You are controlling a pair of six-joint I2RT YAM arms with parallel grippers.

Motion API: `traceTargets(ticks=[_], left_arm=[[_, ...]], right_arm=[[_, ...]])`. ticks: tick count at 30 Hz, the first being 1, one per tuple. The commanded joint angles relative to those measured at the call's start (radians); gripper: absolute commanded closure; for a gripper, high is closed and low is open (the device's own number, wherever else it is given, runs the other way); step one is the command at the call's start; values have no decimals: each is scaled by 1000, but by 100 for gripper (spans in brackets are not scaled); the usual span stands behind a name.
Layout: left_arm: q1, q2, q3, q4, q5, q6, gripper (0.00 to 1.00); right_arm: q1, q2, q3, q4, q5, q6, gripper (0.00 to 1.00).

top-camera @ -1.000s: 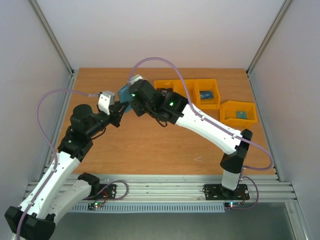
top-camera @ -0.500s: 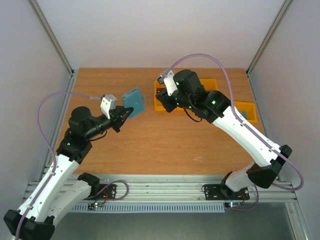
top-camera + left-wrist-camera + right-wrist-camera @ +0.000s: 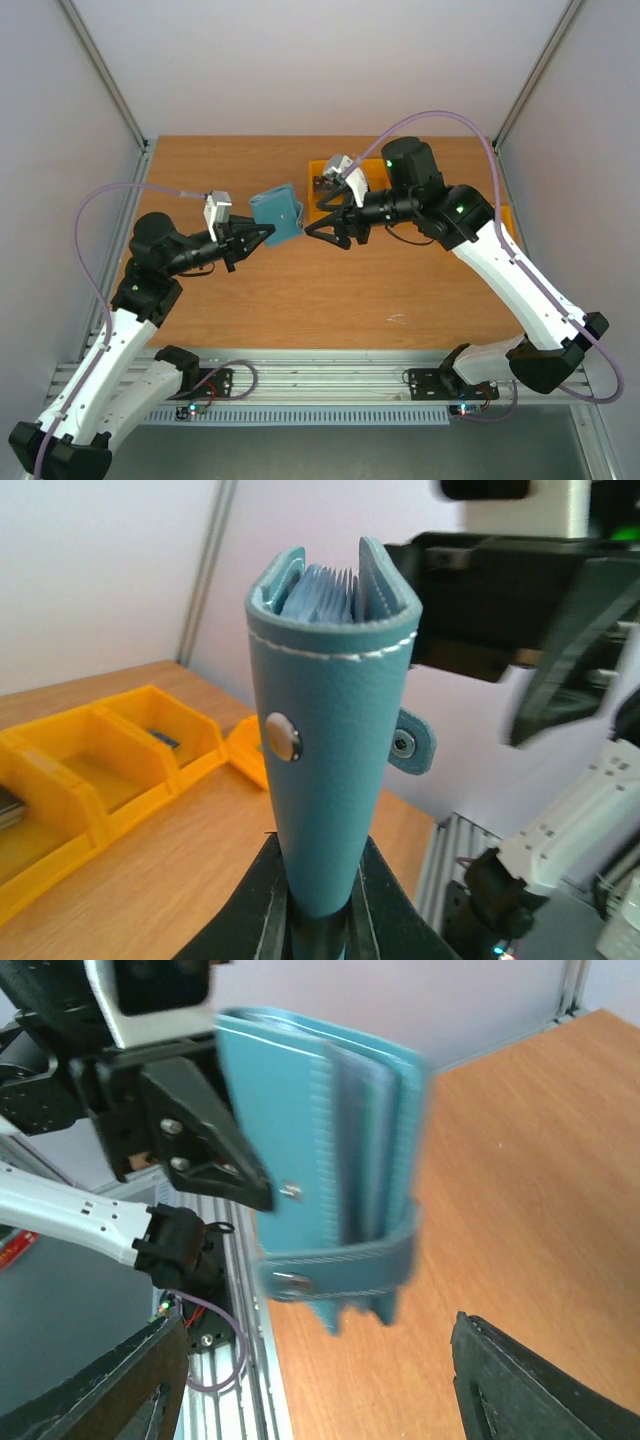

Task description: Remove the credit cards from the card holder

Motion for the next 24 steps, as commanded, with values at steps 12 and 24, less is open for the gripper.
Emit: traceTargets(ticks=[12,24], left_arm=[[9,5,74,134,216,-44,100],[9,8,78,138,259,-33,100]], right_arm=[[-67,3,-73,45,-234,62,26],[-55,0,-92,60,-74,57,34]])
